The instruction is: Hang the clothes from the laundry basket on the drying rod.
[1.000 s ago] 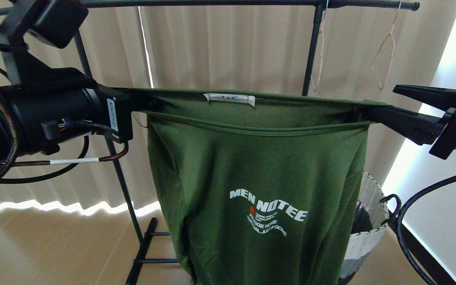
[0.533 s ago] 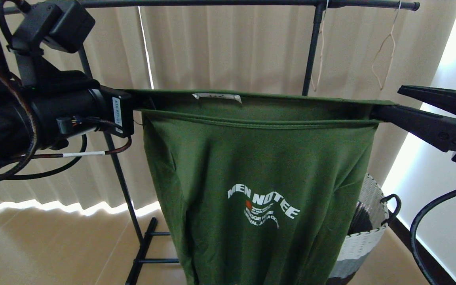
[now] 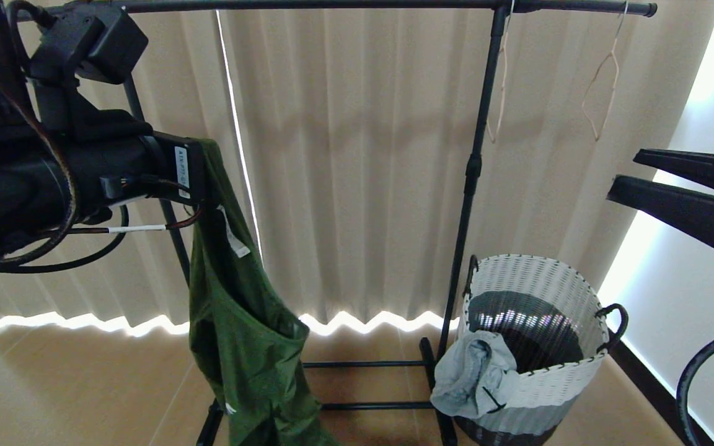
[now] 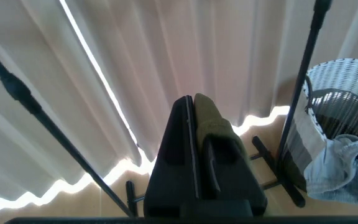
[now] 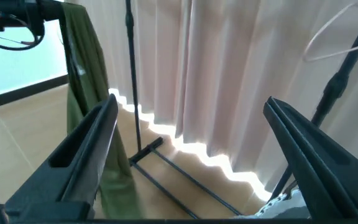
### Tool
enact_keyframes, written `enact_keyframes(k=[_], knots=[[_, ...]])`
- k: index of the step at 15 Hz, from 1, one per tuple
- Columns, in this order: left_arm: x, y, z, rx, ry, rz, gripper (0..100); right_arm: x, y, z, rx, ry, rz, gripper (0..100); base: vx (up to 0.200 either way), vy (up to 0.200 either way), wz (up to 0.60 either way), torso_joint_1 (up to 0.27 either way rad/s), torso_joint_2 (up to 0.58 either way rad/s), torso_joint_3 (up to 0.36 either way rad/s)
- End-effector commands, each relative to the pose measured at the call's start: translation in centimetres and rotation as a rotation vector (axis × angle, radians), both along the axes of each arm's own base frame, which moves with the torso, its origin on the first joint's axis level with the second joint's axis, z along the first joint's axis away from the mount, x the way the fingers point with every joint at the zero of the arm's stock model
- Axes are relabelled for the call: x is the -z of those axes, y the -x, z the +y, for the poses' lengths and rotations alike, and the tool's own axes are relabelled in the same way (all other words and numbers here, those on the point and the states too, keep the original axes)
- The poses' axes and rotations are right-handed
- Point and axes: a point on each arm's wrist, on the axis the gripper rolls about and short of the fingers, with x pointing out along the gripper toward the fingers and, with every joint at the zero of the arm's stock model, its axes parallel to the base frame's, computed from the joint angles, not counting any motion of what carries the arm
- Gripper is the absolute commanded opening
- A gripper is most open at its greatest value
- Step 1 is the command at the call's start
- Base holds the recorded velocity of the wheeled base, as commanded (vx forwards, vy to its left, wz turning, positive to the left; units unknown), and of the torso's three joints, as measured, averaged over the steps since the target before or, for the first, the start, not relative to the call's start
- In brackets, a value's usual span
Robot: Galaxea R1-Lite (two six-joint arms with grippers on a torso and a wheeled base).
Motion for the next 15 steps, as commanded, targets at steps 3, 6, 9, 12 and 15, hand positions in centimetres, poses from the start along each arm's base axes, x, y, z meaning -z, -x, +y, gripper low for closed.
enact_keyframes(k=[3,6,9,12,15], knots=[[0.7,1.4,1.9,-0.045,-0.008,0.015,0,0.2,0.4,-2.2,0.133,0.071,-0.007,100,0.000,0.000,0.00,0.000,0.00,0.000],[1.8,4.2,4.5,-0.104,-0.010,0.021,0,1.0,1.7,-4.5,0.282,0.176,0.051,100,0.000,0.000,0.00,0.000,0.00,0.000],[4.1,7.9,6.2,-0.090,0.002,0.045,0,2.2,1.9,-6.0,0.435,0.241,0.088,100,0.000,0.000,0.00,0.000,0.00,0.000],[4.4,8.7,7.2,-0.118,0.015,0.040,0,2.8,1.4,-6.5,0.533,0.322,0.095,100,0.000,0.000,0.00,0.000,0.00,0.000],[5.3,8.8,7.7,-0.156,0.010,0.064,0,3.5,1.7,-6.6,0.572,0.356,0.105,100,0.000,0.000,0.00,0.000,0.00,0.000]])
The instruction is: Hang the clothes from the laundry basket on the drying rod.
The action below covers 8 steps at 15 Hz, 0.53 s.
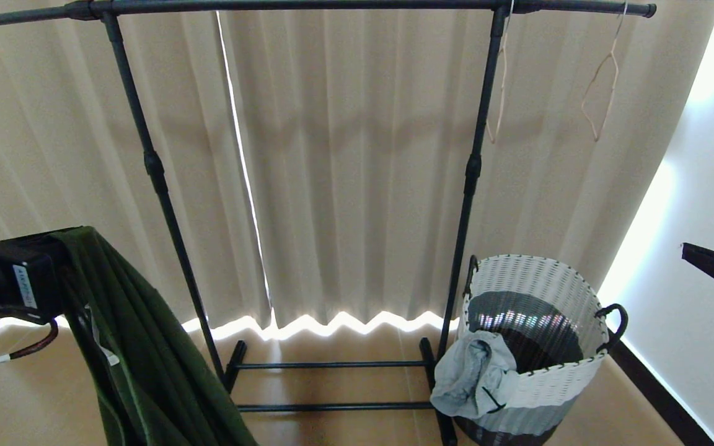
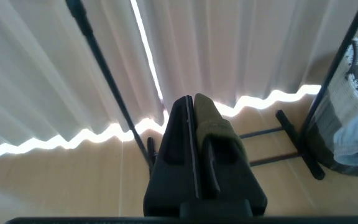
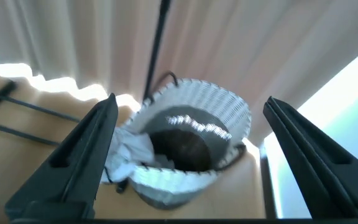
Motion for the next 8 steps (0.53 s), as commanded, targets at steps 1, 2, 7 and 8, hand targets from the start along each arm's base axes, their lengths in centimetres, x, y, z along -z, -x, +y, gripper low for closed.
enact_keyframes(k=[1,2,7,8], knots=[[0.05,0.47,0.29,-0.015,0.004,-0.008,0,0.22,0.26,-0.06,0.019,0.033,-0.001,100,0.000,0.000,0.00,0.000,0.00,0.000],[-0.14,0.65,0.33,-0.014,0.005,-0.018,0,0.21,0.45,-0.07,0.028,0.057,-0.007,100,0.000,0.000,0.00,0.000,0.00,0.000],[0.32,0.92,0.39,-0.014,0.003,-0.012,0,0.60,0.91,-0.07,0.040,0.071,-0.005,100,0.000,0.000,0.00,0.000,0.00,0.000],[0.32,0.92,0.39,-0.014,0.003,-0.012,0,0.55,0.91,-0.09,0.050,0.071,-0.006,100,0.000,0.000,0.00,0.000,0.00,0.000]])
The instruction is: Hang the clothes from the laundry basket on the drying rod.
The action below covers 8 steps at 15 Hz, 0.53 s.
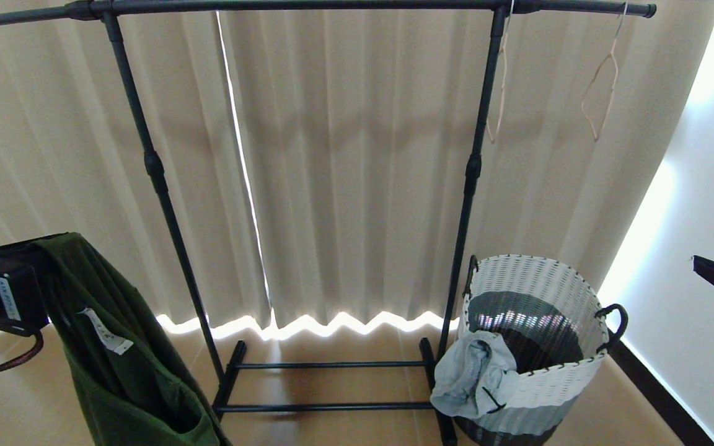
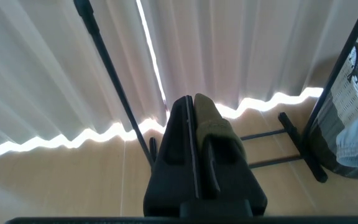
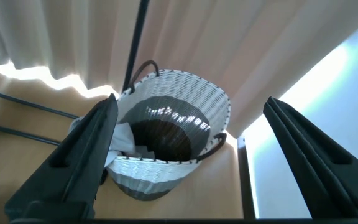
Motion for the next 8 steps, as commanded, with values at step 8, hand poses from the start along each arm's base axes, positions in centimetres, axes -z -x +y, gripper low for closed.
enact_keyframes(k=[8], knots=[[-0.14,0.63,0.13,0.002,-0.006,-0.020,0,0.10,0.07,-0.01,0.007,0.001,0.001,100,0.000,0.000,0.00,0.002,-0.02,-0.014]])
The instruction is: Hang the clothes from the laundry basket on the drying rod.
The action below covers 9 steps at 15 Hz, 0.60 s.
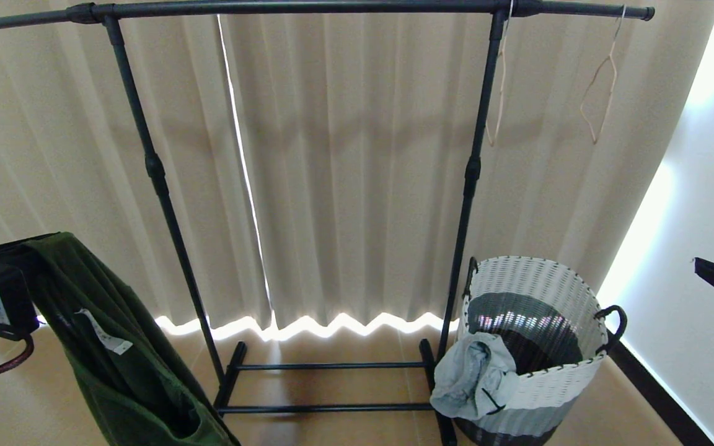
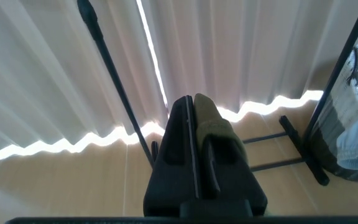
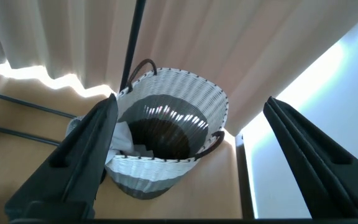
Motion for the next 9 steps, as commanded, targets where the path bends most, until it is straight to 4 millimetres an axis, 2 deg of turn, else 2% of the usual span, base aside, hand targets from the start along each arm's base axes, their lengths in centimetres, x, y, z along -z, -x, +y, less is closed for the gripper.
enact_keyframes(k=[1,4,9], knots=[[0.14,0.08,-0.01,0.003,-0.002,0.003,0,0.02,-0.02,0.00,0.000,0.000,0.001,100,0.000,0.000,0.00,0.036,-0.29,-0.232],[-0.04,0.13,-0.05,0.027,0.007,-0.016,0,0.02,-0.02,0.00,0.000,0.001,0.001,100,0.000,0.000,0.00,0.079,-0.25,-0.312],[-0.04,0.09,-0.08,0.033,0.011,-0.042,0,0.00,-0.06,0.00,0.000,0.001,0.001,100,0.000,0.000,0.00,0.127,-0.52,-0.317]])
